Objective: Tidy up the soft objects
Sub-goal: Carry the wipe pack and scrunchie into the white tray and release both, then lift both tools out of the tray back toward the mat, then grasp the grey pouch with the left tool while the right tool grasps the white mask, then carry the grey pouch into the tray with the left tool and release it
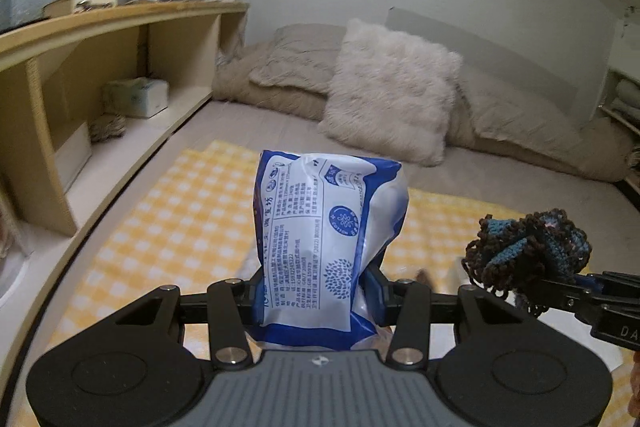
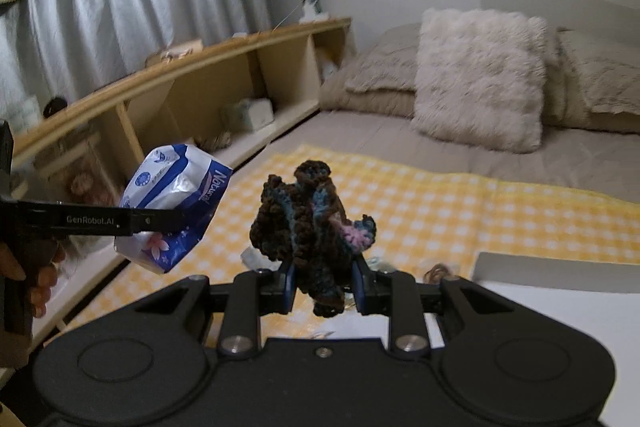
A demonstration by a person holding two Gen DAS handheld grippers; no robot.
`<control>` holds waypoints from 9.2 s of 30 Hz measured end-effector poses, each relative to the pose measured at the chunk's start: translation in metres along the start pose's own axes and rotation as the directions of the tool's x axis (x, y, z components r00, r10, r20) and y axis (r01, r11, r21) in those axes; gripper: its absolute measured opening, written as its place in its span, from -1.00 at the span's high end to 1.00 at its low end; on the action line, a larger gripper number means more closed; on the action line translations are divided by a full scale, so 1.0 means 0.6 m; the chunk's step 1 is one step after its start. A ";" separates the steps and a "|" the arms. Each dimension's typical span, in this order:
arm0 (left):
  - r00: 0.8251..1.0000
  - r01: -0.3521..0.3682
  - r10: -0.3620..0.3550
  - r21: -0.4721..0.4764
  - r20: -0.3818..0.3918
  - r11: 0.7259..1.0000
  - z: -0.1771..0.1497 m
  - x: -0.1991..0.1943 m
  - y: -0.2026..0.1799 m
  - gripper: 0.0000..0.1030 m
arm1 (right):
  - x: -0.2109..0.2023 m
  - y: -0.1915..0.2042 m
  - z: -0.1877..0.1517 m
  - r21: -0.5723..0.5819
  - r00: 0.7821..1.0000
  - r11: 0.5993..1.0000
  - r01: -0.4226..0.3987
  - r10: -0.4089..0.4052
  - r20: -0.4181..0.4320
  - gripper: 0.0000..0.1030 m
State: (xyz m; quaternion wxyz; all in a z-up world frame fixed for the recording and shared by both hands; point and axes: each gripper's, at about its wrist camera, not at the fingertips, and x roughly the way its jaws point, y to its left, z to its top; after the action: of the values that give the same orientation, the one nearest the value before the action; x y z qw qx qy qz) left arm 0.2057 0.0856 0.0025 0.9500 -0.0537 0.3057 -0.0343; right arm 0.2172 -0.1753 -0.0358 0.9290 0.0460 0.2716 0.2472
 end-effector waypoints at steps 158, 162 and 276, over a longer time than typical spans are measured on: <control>0.992 -0.122 0.122 -0.015 0.018 0.992 -0.009 0.063 -0.019 -1.00 | -0.077 -0.110 -0.032 0.134 0.974 0.965 0.227 -0.227 -0.014 -1.00; 0.987 -0.161 0.160 0.031 0.017 0.987 -0.008 0.097 0.009 -1.00 | -0.034 -0.099 -0.027 0.091 0.981 0.977 0.194 -0.191 -0.039 -1.00; 0.996 -0.043 0.052 0.117 -0.078 0.992 0.015 0.184 -0.044 0.01 | 0.083 -0.053 0.018 -0.005 0.989 0.998 0.067 -0.067 -0.135 0.85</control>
State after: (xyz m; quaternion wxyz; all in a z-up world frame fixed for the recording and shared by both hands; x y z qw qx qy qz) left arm 0.2997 0.0493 -0.0504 0.9389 0.0099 0.3426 -0.0313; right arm 0.2729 -0.1782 -0.0573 0.9163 0.0199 0.3350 0.2183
